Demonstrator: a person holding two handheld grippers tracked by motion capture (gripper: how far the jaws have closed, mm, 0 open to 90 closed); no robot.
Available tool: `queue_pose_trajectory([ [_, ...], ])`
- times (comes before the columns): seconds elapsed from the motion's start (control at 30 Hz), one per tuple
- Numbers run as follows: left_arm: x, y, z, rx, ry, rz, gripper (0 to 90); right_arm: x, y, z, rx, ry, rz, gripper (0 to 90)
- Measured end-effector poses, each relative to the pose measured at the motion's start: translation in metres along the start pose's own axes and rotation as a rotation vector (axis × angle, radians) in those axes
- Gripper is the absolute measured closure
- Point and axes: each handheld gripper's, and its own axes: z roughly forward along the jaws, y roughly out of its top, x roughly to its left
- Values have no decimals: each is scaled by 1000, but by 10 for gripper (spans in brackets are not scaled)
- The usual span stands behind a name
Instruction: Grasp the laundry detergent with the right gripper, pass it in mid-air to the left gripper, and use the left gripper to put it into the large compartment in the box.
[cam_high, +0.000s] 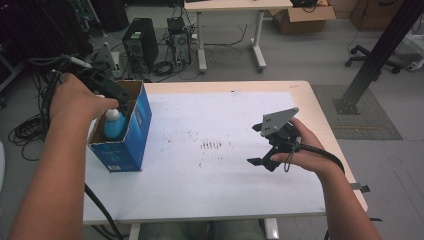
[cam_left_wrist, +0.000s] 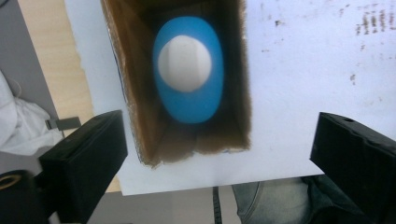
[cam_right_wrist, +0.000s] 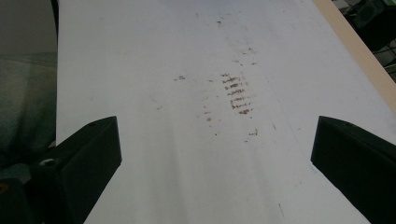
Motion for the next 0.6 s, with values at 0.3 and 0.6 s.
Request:
queue_pose_trajectory([
  [0.3,-27,0,-24,-19,-22,129,2,-3,7,-15,20,-12,-12,18],
  [0.6,-61,1,-47,-59,-66,316,3,-9,19,-29,80,-5,-13,19],
])
